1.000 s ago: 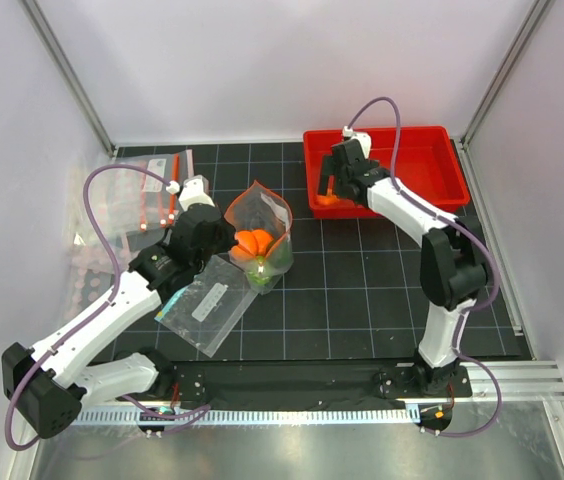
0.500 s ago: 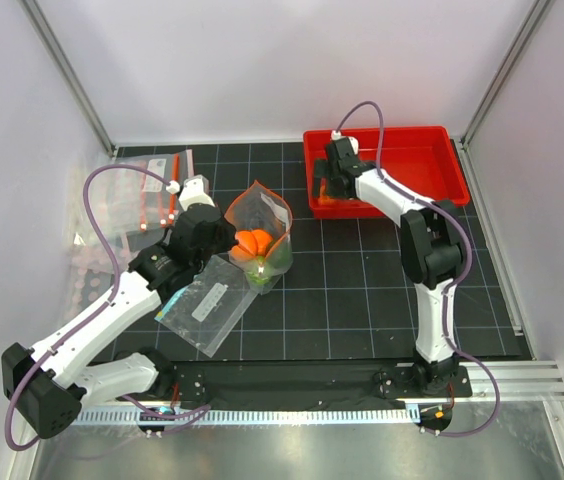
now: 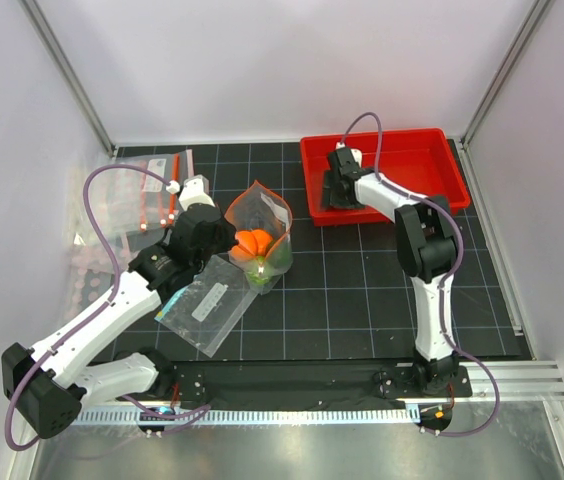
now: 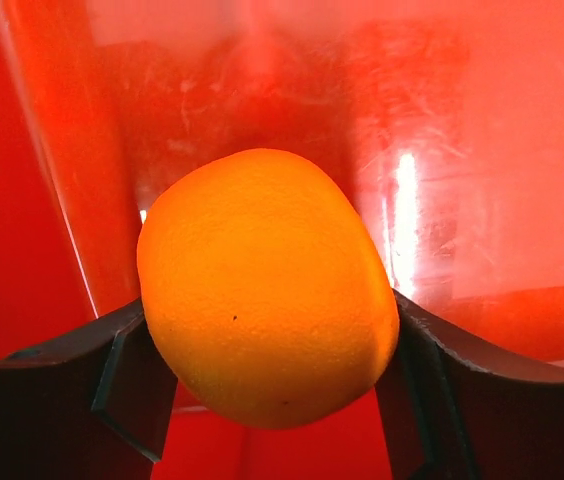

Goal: Place the food in the zip-top bag and seal the zipper
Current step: Pick up the fake fruit from the bin, then place the fake fruit in the zipper food storage bag.

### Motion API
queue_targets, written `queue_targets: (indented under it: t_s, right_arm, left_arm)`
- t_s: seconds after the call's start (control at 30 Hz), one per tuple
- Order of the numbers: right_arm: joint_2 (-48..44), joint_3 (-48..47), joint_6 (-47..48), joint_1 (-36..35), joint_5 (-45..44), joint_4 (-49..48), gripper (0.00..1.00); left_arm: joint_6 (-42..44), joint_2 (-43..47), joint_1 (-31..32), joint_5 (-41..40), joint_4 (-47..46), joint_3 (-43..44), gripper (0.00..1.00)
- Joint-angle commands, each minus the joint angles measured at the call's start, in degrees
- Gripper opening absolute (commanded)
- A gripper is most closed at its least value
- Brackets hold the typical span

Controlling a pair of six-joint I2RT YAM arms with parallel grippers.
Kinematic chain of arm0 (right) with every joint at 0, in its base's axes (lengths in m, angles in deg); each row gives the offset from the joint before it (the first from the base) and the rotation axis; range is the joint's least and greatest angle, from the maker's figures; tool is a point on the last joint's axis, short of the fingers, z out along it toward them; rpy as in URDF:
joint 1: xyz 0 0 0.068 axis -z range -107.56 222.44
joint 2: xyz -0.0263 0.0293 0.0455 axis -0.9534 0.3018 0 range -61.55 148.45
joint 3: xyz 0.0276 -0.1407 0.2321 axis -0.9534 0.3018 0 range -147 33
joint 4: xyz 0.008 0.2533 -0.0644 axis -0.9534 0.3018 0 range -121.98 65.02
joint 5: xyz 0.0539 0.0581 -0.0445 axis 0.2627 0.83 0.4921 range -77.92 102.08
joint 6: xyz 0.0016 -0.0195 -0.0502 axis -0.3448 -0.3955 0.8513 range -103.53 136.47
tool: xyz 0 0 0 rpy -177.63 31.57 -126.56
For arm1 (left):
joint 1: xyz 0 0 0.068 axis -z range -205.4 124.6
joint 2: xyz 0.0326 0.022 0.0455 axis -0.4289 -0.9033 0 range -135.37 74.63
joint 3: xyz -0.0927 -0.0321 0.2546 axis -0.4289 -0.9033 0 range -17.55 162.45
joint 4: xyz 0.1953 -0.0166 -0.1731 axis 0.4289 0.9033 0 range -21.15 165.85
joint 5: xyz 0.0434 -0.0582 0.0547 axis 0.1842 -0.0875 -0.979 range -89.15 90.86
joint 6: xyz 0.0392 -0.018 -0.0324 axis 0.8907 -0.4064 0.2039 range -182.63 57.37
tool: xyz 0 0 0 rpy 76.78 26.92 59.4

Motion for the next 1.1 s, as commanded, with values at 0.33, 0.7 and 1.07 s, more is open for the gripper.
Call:
queue_targets:
  t_s: [0.33, 0.7, 1.07]
  right_arm:
    - [-22.4, 16.6, -2.1, -0.4, -3.4, -15.1, 0.53]
    - [-43.3, 23.3, 1.7, -12.1, 0.0, -17.3, 0.52]
    - [-54.0, 32.2, 13.6, -32.9, 2.4, -28.6, 0.49]
  left_arm:
    - [1.0, 1.2, -0.3, -0.3, -2.5, 1.2, 0.0]
    - [1.3, 1.1, -0.3, -0.1, -2.2, 1.6, 0.0]
    - [0.3, 0.0, -0.3, -0.4, -1.3, 2.1, 0.0]
